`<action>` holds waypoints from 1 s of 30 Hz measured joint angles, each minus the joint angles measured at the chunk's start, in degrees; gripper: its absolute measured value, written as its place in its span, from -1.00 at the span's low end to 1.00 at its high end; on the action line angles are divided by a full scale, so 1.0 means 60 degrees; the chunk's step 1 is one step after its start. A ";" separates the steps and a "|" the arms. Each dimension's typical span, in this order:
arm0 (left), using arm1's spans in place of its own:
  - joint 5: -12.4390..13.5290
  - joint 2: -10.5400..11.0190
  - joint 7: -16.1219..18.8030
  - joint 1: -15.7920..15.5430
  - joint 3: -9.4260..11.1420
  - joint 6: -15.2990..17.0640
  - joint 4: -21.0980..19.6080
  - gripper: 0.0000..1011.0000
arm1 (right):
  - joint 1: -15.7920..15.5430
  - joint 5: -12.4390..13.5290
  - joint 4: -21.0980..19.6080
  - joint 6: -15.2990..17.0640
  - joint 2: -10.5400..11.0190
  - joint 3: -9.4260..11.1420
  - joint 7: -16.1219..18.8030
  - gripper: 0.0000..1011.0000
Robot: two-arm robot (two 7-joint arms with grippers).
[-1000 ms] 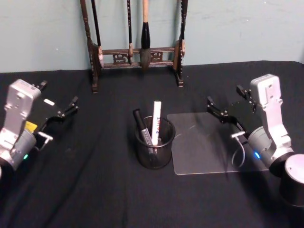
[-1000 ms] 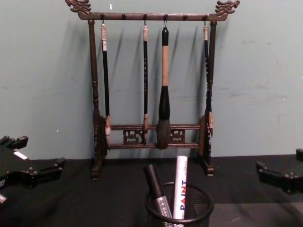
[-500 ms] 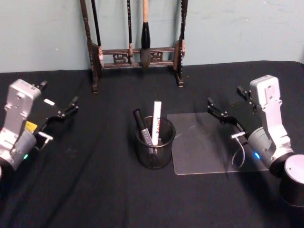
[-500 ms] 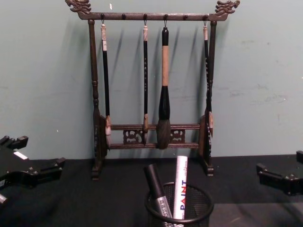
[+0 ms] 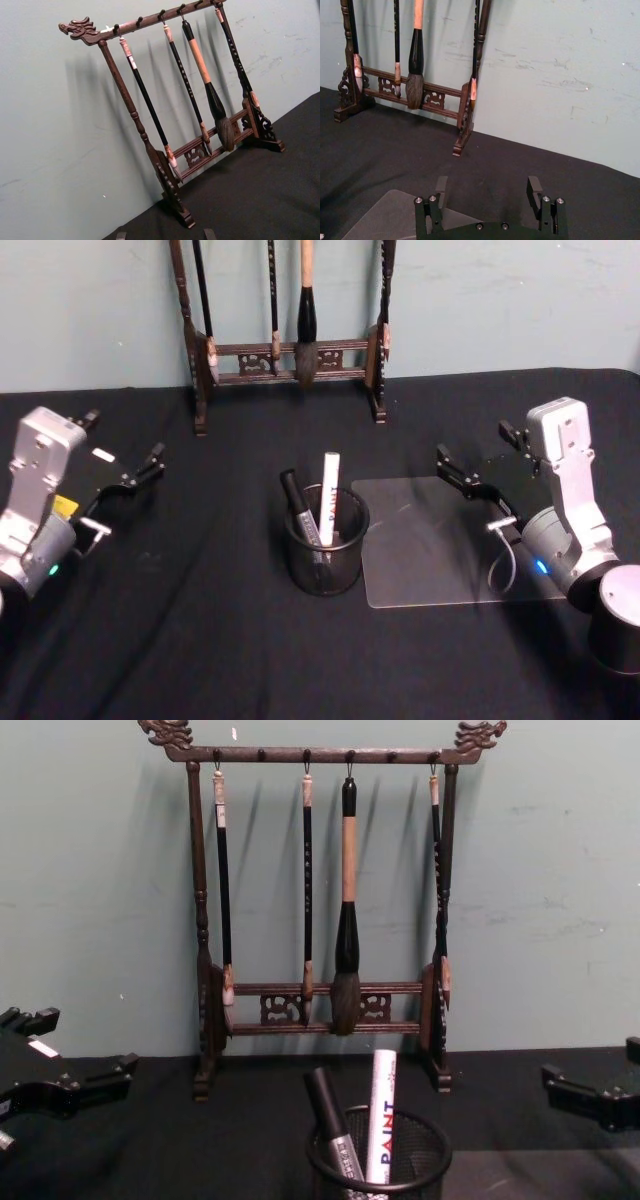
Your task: Pick up the water-based marker from the table and place it into the pen holder.
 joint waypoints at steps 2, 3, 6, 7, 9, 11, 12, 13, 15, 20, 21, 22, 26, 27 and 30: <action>0.0000 0.0000 0.0000 0.0000 0.0000 0.0000 0.0000 0.98 | 0.0000 0.0002 -0.0002 0.0000 0.0002 0.0000 0.0000 0.98; 0.0000 0.0000 0.0000 0.0001 0.0000 0.0000 0.0000 0.98 | 0.0000 0.0003 -0.0003 0.0000 0.0003 0.0000 0.0000 0.98; 0.0000 0.0000 0.0000 0.0000 0.0000 0.0000 0.0000 0.98 | 0.0000 0.0005 -0.0005 -0.0001 0.0003 0.0000 0.0000 0.98; 0.0000 0.0000 0.0000 0.0000 0.0000 0.0000 0.0000 0.98 | 0.0000 0.0006 -0.0006 0.0000 0.0002 0.0000 0.0000 0.98; 0.0000 0.0000 0.0000 0.0000 0.0000 0.0000 0.0000 0.98 | 0.0000 0.0008 -0.0009 0.0000 0.0003 0.0000 0.0000 0.98; 0.0000 -0.0001 0.0000 0.0001 0.0000 0.0000 0.0000 0.98 | 0.0000 0.0010 -0.0011 -0.0001 0.0003 0.0000 0.0000 0.98; 0.0000 0.0000 0.0000 0.0000 0.0000 0.0000 0.0000 0.98 | 0.0000 0.0010 -0.0011 -0.0001 0.0003 0.0000 0.0000 0.98; 0.0000 0.0000 0.0000 0.0000 0.0000 0.0000 0.0000 0.98 | 0.0000 0.0010 -0.0011 -0.0001 0.0003 0.0000 0.0000 0.98; 0.0000 0.0000 0.0000 0.0000 0.0000 0.0000 0.0000 0.98 | 0.0000 0.0011 -0.0011 -0.0001 0.0002 0.0000 0.0000 0.98; 0.0000 0.0000 0.0000 0.0000 0.0000 0.0000 0.0000 0.98 | 0.0000 0.0011 -0.0012 -0.0001 0.0003 0.0000 0.0000 0.98; 0.0000 0.0000 0.0000 0.0000 0.0000 0.0000 0.0000 0.98 | -0.0001 0.0011 -0.0012 -0.0001 0.0003 0.0000 0.0000 0.98; 0.0000 -0.0001 0.0000 0.0000 0.0000 0.0000 0.0000 0.98 | 0.0000 0.0011 -0.0012 -0.0001 0.0003 0.0000 0.0000 0.98; 0.0000 0.0000 0.0000 0.0000 -0.0001 0.0000 0.0000 0.98 | 0.0000 0.0011 -0.0011 -0.0001 0.0003 0.0000 0.0000 0.98; 0.0000 0.0000 0.0000 0.0001 0.0000 0.0000 0.0000 0.98 | 0.0000 0.0011 -0.0012 -0.0001 0.0003 0.0000 0.0000 0.98; 0.0000 0.0000 0.0000 0.0001 0.0000 0.0000 0.0000 0.98 | 0.0000 0.0011 -0.0011 -0.0001 0.0003 0.0000 0.0000 0.98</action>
